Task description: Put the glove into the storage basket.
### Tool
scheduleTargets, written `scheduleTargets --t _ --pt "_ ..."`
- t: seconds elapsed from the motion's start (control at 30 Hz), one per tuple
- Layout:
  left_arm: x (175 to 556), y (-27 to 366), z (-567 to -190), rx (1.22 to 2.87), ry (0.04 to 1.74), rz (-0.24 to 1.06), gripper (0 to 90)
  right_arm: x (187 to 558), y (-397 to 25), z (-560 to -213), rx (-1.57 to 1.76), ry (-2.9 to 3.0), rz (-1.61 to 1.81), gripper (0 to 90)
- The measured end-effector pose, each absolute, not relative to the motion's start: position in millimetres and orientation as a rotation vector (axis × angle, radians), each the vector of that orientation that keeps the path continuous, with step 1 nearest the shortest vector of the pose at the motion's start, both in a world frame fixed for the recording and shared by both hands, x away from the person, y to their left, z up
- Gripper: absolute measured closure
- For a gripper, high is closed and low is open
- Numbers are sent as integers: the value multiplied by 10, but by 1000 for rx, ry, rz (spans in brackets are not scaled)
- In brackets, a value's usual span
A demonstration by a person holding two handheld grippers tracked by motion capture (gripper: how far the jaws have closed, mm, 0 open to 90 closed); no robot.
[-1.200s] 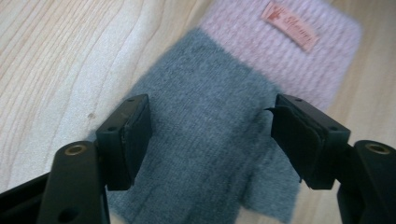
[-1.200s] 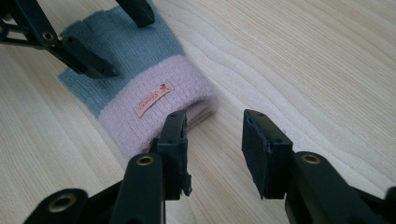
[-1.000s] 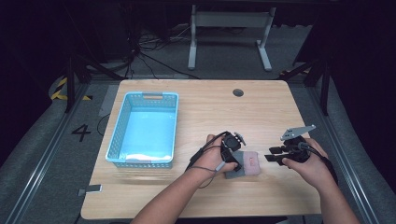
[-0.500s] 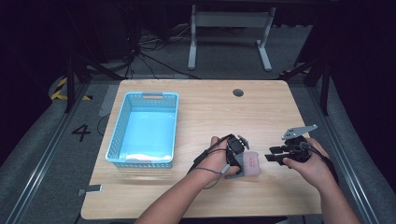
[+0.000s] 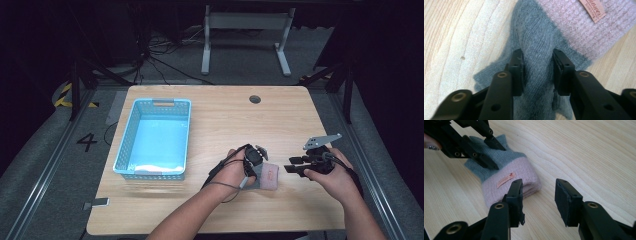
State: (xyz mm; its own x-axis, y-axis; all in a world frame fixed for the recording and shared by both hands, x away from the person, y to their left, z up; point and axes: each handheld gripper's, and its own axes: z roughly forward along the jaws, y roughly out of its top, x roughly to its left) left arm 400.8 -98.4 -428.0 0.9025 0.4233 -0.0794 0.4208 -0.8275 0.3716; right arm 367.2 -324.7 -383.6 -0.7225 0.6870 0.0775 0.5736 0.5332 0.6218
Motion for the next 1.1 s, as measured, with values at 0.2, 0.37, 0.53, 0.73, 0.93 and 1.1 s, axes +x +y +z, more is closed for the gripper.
scheduleTargets --t 0.2,0.37,0.53,0.73,0.93,1.1 --pt "4018 -971 -4226 2690 611 -4 700 3687 -3246 -3846 1074 2598 950 590" --pt "3998 -905 -4083 2664 590 9 704 3698 -3269 -3832 1080 2588 957 588" --pt "3983 -804 -3882 2632 584 44 704 3694 -3289 -3817 1087 2578 966 588" --pt "3968 -648 -3667 2602 584 66 704 3694 -3290 -3816 1092 2577 969 588" --pt "3975 -475 -3525 2585 590 71 703 3715 -3281 -3844 1097 2587 958 588" --pt "3986 -302 -3418 2569 600 87 702 3741 -3249 -3851 1091 2596 957 587"
